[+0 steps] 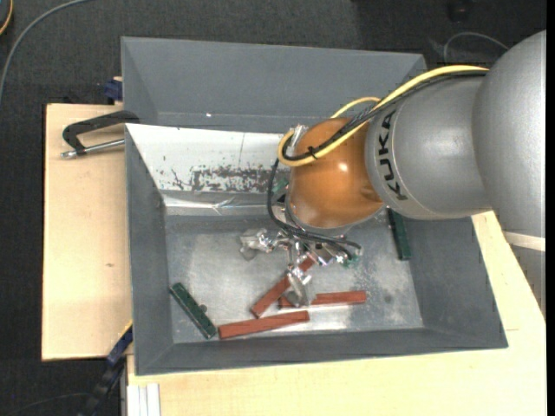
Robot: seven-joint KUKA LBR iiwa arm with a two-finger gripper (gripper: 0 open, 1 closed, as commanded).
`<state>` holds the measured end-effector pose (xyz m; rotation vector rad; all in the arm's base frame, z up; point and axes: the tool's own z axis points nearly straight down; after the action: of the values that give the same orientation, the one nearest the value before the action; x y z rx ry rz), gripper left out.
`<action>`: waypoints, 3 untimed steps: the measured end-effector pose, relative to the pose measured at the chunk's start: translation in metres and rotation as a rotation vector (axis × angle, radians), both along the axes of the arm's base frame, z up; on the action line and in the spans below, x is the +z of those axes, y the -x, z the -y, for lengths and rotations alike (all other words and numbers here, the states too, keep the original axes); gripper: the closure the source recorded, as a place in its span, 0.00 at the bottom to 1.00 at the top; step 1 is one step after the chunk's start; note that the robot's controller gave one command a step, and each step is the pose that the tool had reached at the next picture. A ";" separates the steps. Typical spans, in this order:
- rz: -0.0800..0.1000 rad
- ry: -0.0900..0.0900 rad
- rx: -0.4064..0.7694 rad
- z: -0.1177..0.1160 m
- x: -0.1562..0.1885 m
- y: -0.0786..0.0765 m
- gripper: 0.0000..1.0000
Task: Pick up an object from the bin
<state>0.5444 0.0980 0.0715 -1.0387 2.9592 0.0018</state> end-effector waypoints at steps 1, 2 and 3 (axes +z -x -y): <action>0.000 0.001 -0.003 0.001 0.000 0.000 1.00; 0.003 0.000 -0.004 0.000 0.017 -0.002 1.00; 0.002 0.000 -0.006 -0.001 0.034 -0.004 1.00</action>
Offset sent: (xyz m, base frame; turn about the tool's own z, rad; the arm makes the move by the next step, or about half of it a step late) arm 0.0000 0.0000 0.0000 0.0000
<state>0.5479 0.0991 0.1058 -1.0294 2.9602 0.0006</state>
